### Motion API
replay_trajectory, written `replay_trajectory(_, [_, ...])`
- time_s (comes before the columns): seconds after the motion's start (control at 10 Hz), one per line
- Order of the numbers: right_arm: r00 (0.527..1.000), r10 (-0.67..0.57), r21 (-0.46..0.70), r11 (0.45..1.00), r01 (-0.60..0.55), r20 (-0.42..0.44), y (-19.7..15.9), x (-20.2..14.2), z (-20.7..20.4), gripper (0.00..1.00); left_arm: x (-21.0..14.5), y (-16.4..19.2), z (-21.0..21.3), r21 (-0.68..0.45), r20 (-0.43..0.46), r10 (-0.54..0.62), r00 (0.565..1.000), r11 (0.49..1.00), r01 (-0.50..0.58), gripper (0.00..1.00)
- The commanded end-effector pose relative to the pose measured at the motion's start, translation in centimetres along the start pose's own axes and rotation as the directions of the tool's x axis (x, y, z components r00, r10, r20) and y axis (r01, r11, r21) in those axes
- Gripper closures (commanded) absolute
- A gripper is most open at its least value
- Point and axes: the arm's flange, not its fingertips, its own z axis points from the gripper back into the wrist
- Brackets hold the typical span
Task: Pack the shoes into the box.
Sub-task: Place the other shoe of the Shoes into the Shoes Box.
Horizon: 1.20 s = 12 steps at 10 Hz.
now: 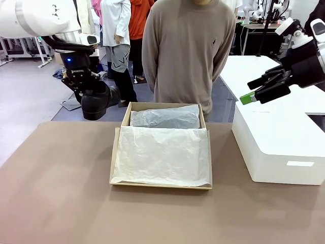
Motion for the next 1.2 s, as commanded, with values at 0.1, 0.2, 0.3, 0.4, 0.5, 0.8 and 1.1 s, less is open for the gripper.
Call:
replay_trajectory(0.1, [1.000,0.010,0.010,1.000,-0.010,0.017,-0.2,0.1,-0.1,0.00,0.1,0.9,0.0,-0.010,-0.002,-0.020,1.000,1.000,0.020,1.00])
replay_trajectory(0.2, [1.000,0.010,0.010,1.000,-0.010,0.017,-0.2,0.1,-0.1,0.00,0.1,0.9,0.0,-0.010,-0.002,-0.020,1.000,1.000,0.020,1.00])
replay_trajectory(0.3, [1.000,0.010,0.010,1.000,-0.010,0.017,-0.2,0.1,-0.1,0.00,0.1,0.9,0.0,-0.010,-0.002,-0.020,1.000,1.000,0.020,1.00])
replay_trajectory(0.4, [1.000,0.010,0.010,1.000,-0.010,0.017,-0.2,0.1,-0.1,0.00,0.1,0.9,0.0,-0.010,-0.002,-0.020,1.000,1.000,0.020,1.00])
replay_trajectory(0.5, [1.000,0.010,0.010,1.000,-0.010,0.017,-0.2,0.1,-0.1,0.00,0.1,0.9,0.0,-0.010,-0.002,-0.020,1.000,1.000,0.020,1.00])
replay_trajectory(0.8, [1.000,0.010,0.010,1.000,-0.010,0.017,-0.2,0.1,-0.1,0.00,0.8,-1.9,0.0,0.045,0.050,0.230,0.972,0.972,-0.232,1.00])
replay_trajectory(1.1, [1.000,0.010,0.010,1.000,-0.010,0.017,-0.2,0.1,-0.1,0.00,0.7,-7.8,1.5,0.027,0.056,0.440,0.896,0.897,-0.442,1.00])
